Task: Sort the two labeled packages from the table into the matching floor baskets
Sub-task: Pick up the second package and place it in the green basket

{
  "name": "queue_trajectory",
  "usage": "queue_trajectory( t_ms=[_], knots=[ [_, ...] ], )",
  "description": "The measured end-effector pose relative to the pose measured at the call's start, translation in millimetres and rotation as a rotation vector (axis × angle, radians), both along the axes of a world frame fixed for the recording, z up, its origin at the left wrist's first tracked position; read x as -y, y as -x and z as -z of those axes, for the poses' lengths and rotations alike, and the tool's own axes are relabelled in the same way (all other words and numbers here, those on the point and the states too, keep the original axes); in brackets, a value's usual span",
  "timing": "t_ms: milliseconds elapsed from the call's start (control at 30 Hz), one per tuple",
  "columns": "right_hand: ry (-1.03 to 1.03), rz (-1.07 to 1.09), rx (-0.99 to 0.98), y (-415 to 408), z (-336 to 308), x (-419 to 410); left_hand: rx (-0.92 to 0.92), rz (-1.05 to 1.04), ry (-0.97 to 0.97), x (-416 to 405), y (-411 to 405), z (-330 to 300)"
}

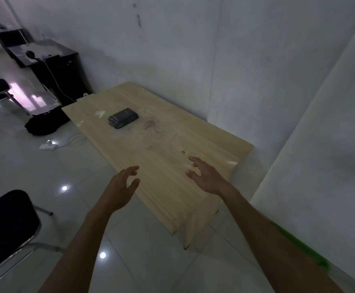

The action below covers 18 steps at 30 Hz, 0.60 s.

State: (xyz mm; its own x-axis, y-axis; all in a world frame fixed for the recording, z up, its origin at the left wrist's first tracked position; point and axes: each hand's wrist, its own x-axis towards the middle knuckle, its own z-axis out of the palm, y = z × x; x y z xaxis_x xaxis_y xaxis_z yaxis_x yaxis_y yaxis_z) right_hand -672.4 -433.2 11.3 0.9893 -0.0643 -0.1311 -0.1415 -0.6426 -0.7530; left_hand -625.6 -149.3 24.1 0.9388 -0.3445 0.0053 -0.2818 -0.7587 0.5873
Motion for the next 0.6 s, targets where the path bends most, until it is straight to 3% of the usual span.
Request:
queue_trajectory(
  t_ms=[200, 600],
  knots=[
    [0.013, 0.098, -0.027, -109, 18, -68, -0.009, 0.080, 0.039, -64, -130, 15],
    [-0.071, 0.300, -0.100, -280, 55, -194, -0.208, 0.157, 0.091, -164, -330, 50]
  ],
)
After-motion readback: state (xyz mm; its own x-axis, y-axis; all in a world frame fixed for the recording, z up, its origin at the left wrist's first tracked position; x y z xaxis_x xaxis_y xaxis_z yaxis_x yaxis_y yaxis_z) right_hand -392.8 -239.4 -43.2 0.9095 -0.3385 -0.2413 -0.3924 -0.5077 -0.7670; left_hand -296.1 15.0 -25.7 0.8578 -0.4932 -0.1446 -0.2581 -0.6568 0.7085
